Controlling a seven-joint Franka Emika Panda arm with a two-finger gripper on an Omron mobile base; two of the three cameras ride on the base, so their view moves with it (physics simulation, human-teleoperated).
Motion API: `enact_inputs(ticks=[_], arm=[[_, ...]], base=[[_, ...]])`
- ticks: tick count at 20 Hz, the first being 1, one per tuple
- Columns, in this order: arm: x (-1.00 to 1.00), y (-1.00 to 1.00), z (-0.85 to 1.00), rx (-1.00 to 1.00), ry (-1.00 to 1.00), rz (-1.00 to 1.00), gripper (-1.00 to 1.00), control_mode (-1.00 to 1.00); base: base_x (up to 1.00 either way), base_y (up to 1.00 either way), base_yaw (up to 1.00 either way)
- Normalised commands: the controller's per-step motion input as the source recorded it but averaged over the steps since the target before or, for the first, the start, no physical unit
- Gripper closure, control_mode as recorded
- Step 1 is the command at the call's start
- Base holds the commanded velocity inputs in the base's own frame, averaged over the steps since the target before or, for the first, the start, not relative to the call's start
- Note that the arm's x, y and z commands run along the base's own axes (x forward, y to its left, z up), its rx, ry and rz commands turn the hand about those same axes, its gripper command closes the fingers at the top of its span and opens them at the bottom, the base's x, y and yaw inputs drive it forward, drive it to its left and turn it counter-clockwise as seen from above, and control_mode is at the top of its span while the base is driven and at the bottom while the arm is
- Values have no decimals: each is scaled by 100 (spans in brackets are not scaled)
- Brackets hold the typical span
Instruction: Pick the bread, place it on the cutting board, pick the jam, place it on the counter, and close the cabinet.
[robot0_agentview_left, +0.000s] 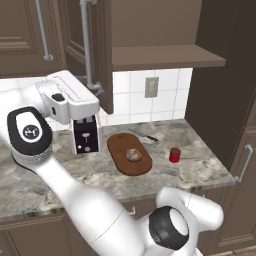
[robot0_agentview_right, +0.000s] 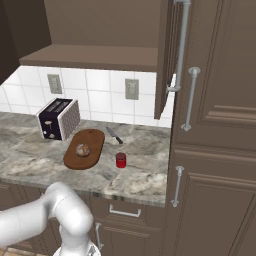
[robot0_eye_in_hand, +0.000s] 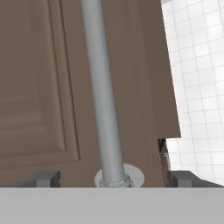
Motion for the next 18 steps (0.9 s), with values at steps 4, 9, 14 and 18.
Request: enact_inputs(ticks=[4,9,14,18], arm=[[13,-23,0,0,2,1,-100,-100],[11,-32,0,0,0,3,-100,-100],[10,-40,0,0,0,7,-100,-100],[14,-35,0,0,0,8,-100,-100]], base=[[0,0,0],[0,0,0],[0,0,0],[0,0,0]])
